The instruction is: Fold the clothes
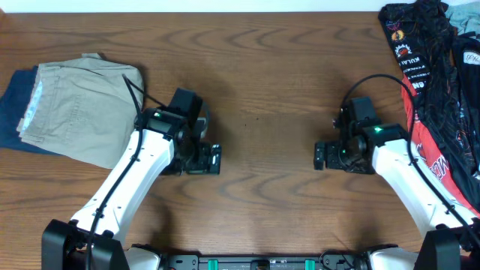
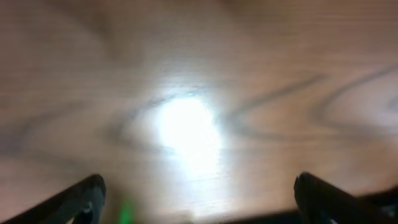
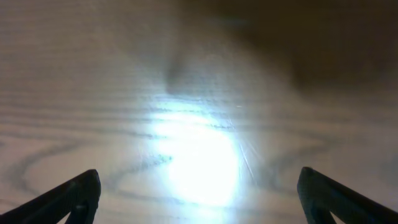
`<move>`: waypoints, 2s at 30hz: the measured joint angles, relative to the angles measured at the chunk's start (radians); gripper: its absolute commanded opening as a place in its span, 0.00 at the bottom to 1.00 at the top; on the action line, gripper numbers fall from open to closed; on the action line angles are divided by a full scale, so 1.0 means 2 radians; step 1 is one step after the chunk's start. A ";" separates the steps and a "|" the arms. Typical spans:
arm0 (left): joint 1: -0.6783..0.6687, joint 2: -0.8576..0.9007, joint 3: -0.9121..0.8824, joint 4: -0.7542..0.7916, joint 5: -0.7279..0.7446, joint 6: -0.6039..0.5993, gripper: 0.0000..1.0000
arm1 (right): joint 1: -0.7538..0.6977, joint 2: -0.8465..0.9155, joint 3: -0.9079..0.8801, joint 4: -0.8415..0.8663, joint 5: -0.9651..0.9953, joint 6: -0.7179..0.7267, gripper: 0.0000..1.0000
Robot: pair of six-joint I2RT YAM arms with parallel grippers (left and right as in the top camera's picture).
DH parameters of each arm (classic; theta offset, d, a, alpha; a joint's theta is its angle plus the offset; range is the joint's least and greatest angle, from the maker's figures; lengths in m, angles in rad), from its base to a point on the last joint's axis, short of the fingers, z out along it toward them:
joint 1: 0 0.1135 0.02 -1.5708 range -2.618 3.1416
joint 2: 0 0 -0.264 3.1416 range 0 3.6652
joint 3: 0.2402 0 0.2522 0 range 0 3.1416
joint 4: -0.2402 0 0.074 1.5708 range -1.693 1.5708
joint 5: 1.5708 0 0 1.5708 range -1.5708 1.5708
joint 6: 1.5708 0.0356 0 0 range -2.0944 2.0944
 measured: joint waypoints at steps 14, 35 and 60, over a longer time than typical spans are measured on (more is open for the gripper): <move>-0.016 -0.269 -0.117 0.058 -0.078 -0.029 0.98 | -0.012 -0.162 -0.041 0.019 0.006 0.012 0.99; -0.019 -0.541 -0.209 0.110 -0.118 -0.032 0.98 | 0.004 -0.433 -0.147 0.051 0.036 0.023 0.99; -0.019 -0.541 -0.209 0.110 -0.118 -0.032 0.98 | 0.004 -0.442 -0.147 0.032 0.036 0.023 0.99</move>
